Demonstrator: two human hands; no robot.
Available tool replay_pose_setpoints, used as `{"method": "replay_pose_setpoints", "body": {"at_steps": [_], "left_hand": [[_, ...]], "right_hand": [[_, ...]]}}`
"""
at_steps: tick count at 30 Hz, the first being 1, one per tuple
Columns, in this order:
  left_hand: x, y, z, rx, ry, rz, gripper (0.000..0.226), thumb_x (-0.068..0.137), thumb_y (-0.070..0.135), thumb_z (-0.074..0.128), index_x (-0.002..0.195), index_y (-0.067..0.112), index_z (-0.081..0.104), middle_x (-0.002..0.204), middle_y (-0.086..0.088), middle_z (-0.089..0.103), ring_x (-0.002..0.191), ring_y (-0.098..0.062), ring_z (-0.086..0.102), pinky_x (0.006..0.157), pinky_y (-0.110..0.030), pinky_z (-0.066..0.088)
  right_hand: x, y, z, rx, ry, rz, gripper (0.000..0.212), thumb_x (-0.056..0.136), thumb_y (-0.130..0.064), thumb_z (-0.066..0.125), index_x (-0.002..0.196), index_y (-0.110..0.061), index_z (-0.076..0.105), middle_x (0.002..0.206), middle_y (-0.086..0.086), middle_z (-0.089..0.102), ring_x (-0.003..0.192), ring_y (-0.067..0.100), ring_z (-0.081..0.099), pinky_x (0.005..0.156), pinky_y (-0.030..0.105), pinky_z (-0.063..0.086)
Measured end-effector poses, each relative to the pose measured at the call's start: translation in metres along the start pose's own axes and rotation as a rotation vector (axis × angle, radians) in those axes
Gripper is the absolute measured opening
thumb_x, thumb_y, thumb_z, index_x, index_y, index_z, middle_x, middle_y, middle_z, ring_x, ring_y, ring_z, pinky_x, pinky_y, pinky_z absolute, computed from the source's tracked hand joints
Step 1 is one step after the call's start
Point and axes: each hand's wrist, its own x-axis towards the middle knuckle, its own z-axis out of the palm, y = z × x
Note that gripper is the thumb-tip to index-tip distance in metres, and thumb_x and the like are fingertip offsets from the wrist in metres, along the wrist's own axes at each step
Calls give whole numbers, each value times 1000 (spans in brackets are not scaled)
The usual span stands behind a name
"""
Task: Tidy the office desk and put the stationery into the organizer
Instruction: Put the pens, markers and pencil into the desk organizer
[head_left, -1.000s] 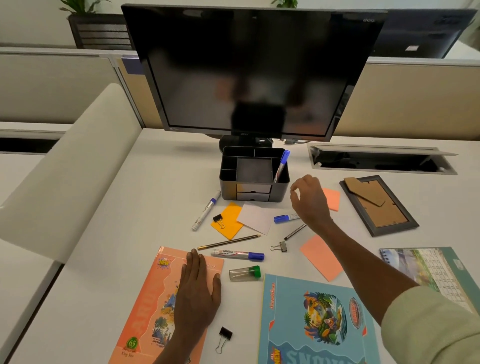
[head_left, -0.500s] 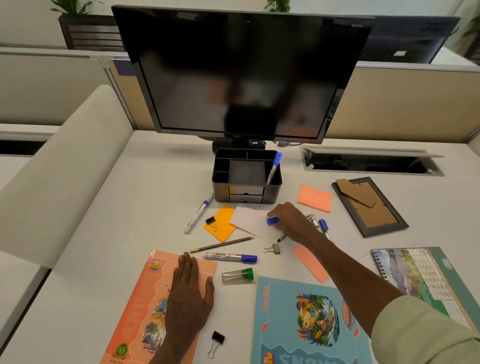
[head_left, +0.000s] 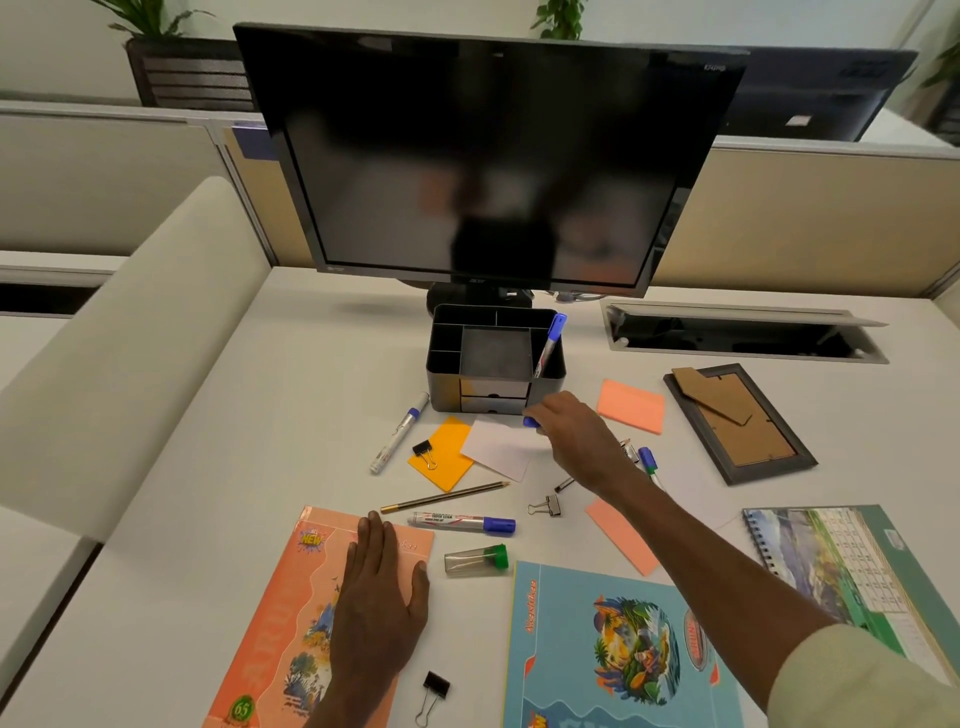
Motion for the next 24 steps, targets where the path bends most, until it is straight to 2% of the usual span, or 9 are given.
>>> {"method": "replay_pose_setpoints", "body": {"at_steps": [4, 9, 13, 16, 19, 24], "left_hand": [[0, -1, 1, -5, -6, -12, 79, 90, 53, 27, 150, 2, 21, 160, -8, 16, 149, -20, 13, 120, -36, 16], [1, -2, 2, 1, -10, -7, 78, 90, 52, 28, 150, 2, 20, 159, -9, 17, 148, -21, 14, 120, -35, 15], [1, -1, 0, -11, -20, -10, 78, 91, 52, 29, 149, 2, 19, 159, -8, 16, 148, -22, 15, 121, -24, 2], [0, 0, -2, -19, -17, -16, 78, 91, 52, 29, 150, 2, 20, 159, -8, 16, 148, -22, 15, 119, -18, -5], [0, 0, -1, -16, -11, -13, 78, 91, 53, 28, 150, 3, 19, 159, -8, 15, 149, -21, 14, 120, -20, -3], [-1, -2, 2, -17, 7, -3, 78, 91, 53, 28, 150, 3, 20, 160, -7, 14, 149, -20, 13, 121, -36, 16]], "right_hand": [[9, -15, -32, 63, 188, -23, 34, 79, 3, 71, 112, -5, 63, 101, 13, 66, 92, 26, 60, 75, 31, 52], [26, -23, -80, 155, 379, 14, 32, 85, 2, 63, 117, 1, 60, 102, 18, 65, 92, 29, 59, 79, 34, 49], [41, -19, -107, 258, 498, 95, 27, 90, -3, 59, 117, 0, 61, 106, 15, 66, 96, 25, 61, 87, 25, 45], [52, -12, -115, 319, 508, 168, 33, 93, -7, 58, 125, -4, 57, 114, 12, 66, 103, 21, 63, 93, 29, 51], [61, -4, -114, 304, 526, 190, 33, 93, -8, 59, 126, -5, 58, 115, 11, 67, 104, 21, 63, 93, 28, 51], [74, 4, -98, 274, 505, 205, 28, 93, -7, 57, 120, -3, 61, 109, 13, 68, 99, 23, 64, 88, 24, 49]]}}
